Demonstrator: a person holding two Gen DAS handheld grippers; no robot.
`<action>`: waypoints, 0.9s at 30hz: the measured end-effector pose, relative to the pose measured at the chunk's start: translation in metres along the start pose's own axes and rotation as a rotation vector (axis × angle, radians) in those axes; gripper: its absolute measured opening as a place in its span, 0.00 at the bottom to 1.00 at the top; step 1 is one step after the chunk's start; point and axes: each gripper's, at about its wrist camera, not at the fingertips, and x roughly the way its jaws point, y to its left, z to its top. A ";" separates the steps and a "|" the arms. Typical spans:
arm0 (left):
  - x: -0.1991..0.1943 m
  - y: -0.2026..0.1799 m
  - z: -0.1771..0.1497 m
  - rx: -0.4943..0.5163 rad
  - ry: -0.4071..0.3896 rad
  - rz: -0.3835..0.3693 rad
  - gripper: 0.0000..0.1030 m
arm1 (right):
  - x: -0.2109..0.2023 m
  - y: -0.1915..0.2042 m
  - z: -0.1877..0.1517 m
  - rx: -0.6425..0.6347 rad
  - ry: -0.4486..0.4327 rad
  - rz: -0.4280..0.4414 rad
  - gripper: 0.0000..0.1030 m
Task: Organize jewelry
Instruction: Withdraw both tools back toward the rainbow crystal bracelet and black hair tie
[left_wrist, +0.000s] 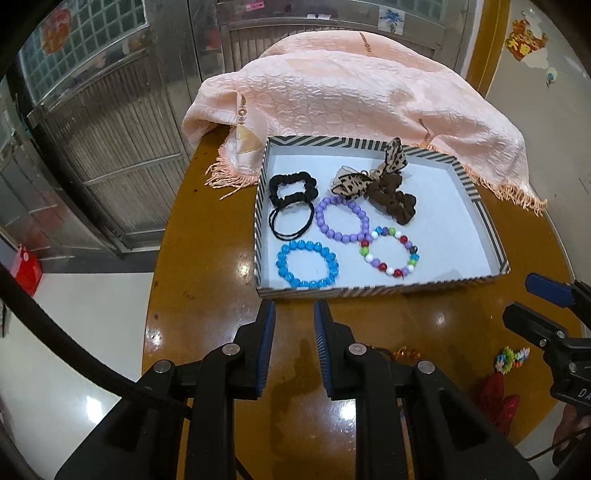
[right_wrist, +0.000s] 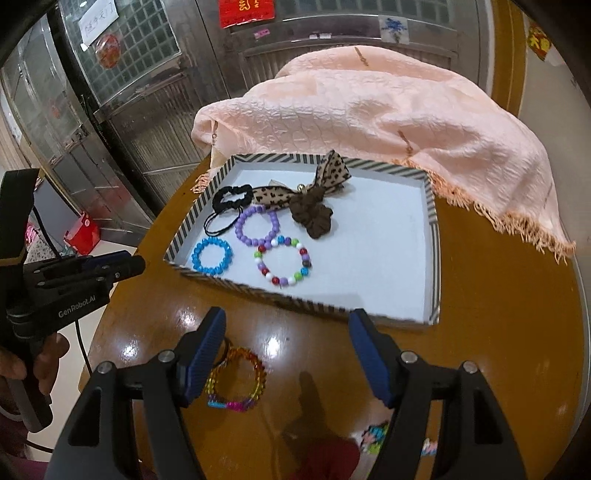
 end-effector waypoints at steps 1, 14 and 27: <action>-0.001 0.000 -0.003 0.003 0.001 -0.002 0.21 | 0.000 0.000 -0.004 0.007 0.007 0.000 0.70; -0.007 -0.006 -0.025 0.029 0.018 -0.020 0.21 | -0.007 0.008 -0.039 0.019 0.044 0.004 0.70; 0.020 -0.008 -0.045 0.064 0.114 -0.053 0.21 | 0.026 0.024 -0.060 -0.099 0.127 -0.011 0.59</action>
